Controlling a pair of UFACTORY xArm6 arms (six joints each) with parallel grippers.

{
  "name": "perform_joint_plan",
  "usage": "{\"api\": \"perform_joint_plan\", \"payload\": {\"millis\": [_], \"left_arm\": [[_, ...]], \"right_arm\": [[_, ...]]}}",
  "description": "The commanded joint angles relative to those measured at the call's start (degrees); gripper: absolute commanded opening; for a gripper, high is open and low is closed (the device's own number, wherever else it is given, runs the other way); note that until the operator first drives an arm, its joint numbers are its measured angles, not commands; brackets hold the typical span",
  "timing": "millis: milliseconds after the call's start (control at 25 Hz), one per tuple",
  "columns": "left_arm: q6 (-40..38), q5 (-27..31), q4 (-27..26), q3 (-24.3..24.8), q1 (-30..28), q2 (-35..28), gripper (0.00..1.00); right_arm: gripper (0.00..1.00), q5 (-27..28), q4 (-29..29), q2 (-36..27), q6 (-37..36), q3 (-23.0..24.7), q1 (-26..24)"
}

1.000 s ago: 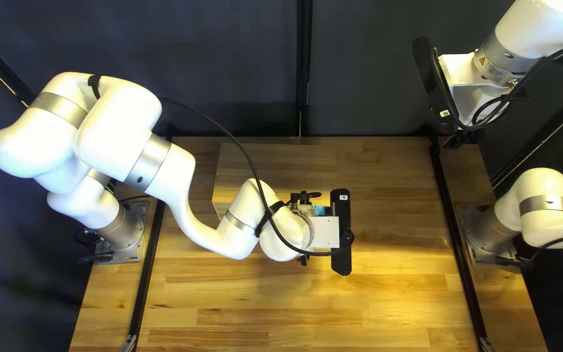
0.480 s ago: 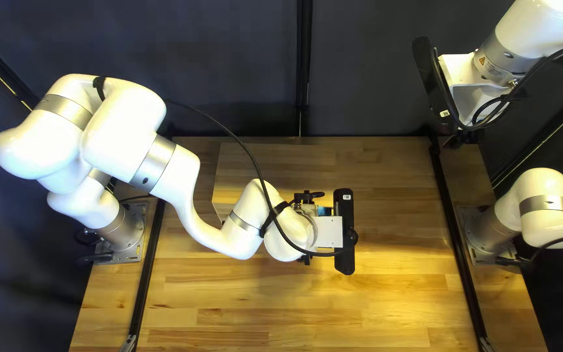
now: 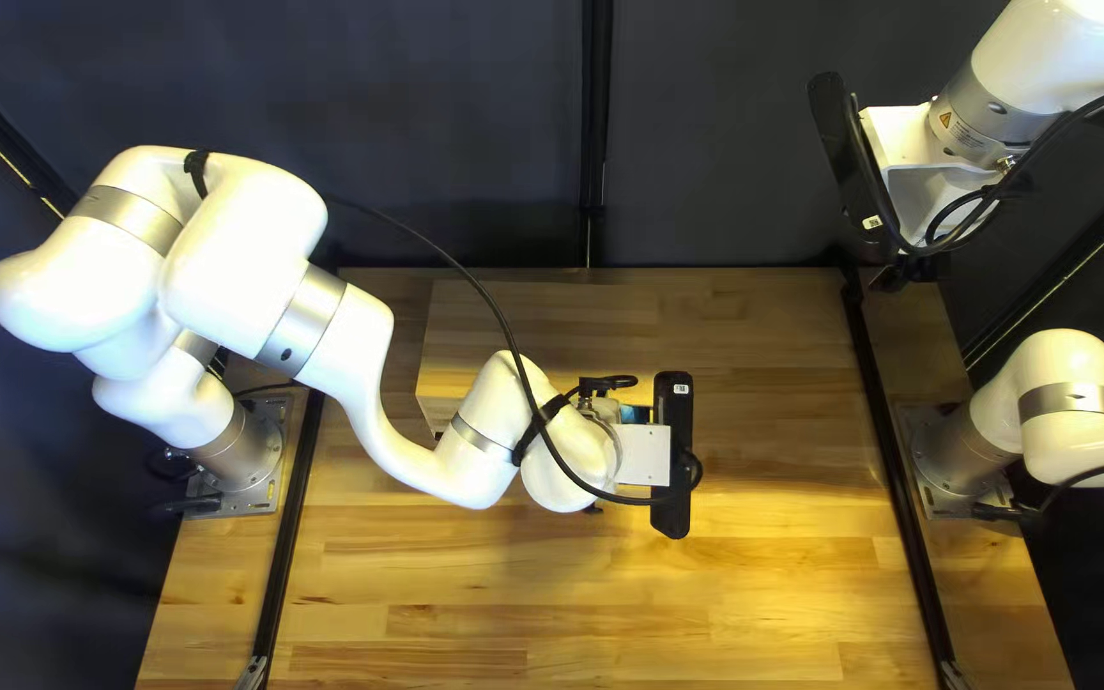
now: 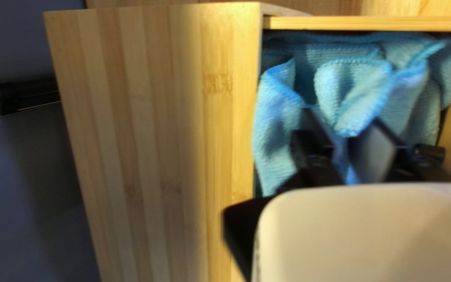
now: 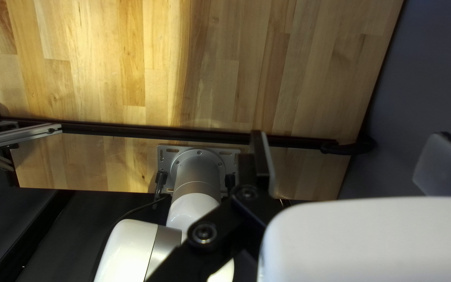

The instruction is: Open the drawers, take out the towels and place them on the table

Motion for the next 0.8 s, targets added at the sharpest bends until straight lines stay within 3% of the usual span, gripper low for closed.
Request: {"api": "perform_joint_plan", "payload": {"millis": [40,520,800], "left_arm": [[1.09,1.29,-0.73,1.42,-0.65,-2.62,0.0],[9.23,5.92,-4.96,4.57,-0.28,-13.78,0.0],[14.25,9.69,-8.57,3.57,0.43,-17.68,0.0]], "right_arm": [[1.0,0.0,0.0,0.0,0.0,0.0,0.0],[1.0,0.0,0.0,0.0,0.0,0.0,0.0],[1.0,0.0,0.0,0.0,0.0,0.0,0.0]]}}
